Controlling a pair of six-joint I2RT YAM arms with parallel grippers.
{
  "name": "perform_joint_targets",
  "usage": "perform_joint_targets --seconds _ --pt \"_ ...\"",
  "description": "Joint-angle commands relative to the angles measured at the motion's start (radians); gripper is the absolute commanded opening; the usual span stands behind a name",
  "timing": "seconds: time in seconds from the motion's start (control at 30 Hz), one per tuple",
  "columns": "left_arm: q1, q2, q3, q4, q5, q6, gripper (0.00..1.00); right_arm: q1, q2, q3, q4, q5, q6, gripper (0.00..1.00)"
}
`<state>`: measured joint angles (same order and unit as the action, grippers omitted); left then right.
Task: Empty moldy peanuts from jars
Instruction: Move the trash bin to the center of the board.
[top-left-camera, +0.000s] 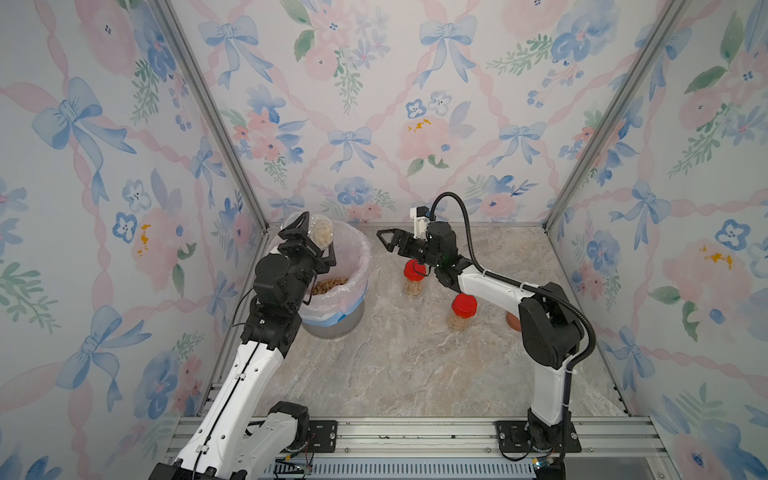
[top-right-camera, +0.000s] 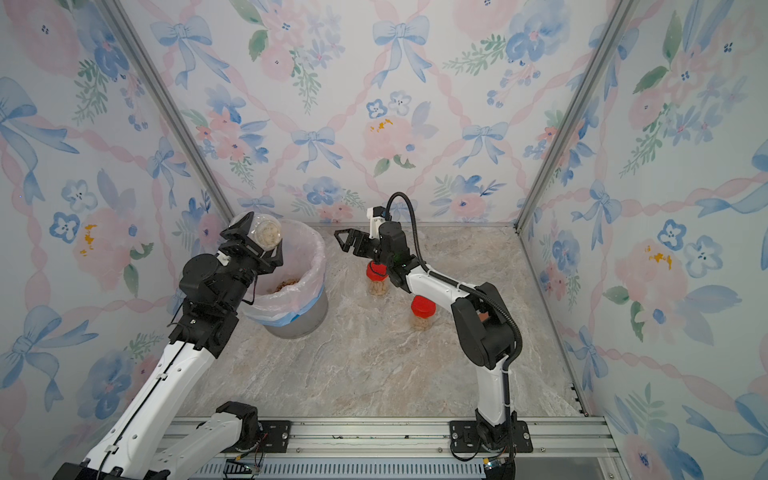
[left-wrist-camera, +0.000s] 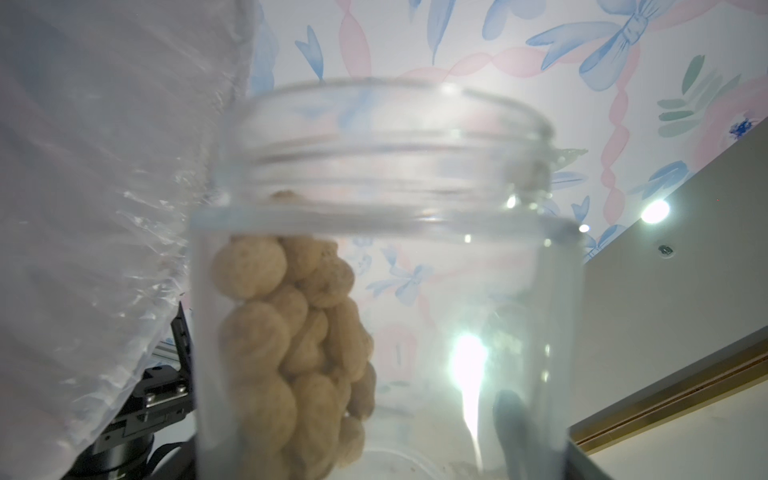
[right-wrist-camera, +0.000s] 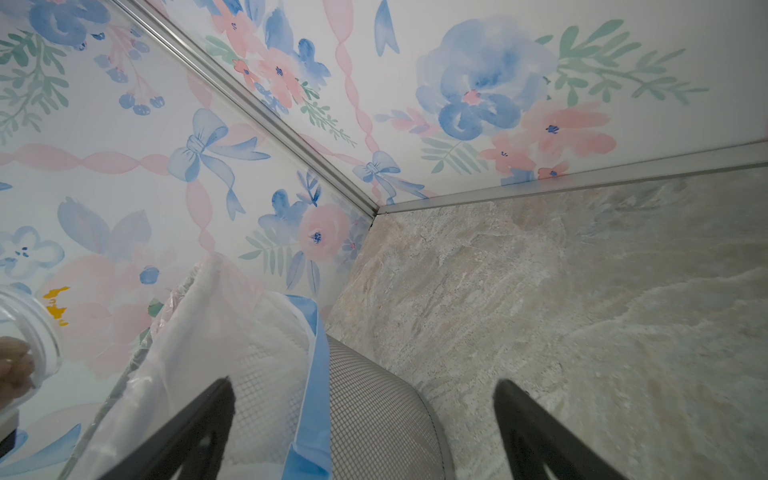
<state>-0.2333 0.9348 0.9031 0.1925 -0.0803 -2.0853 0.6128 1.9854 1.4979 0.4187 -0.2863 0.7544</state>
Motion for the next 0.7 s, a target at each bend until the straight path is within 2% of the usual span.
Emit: perform_joint_targets --seconds 0.0,0.07,0.2,0.27,0.47,0.67 --pt "-0.032 -0.001 0.008 0.152 -0.065 -0.135 0.13 0.015 0.029 0.052 -0.026 0.015 -0.019 0.99" --pt "-0.057 0.034 0.008 0.168 -0.049 -0.147 0.11 0.02 0.033 0.062 -0.041 0.016 -0.027 0.99" --pt "-0.129 0.063 -0.024 0.205 -0.09 -0.182 0.1 0.022 0.023 0.038 -0.036 0.03 -0.033 0.99" --pt "-0.163 0.062 -0.046 0.212 -0.136 -0.194 0.09 0.021 0.021 0.028 -0.038 0.031 -0.033 0.99" --pt "-0.257 0.06 -0.123 0.272 -0.291 -0.255 0.13 0.016 0.035 0.052 -0.076 0.009 -0.028 1.0" --pt "-0.282 0.088 -0.146 0.367 -0.398 -0.32 0.13 0.017 0.05 0.107 -0.138 -0.003 -0.051 1.0"
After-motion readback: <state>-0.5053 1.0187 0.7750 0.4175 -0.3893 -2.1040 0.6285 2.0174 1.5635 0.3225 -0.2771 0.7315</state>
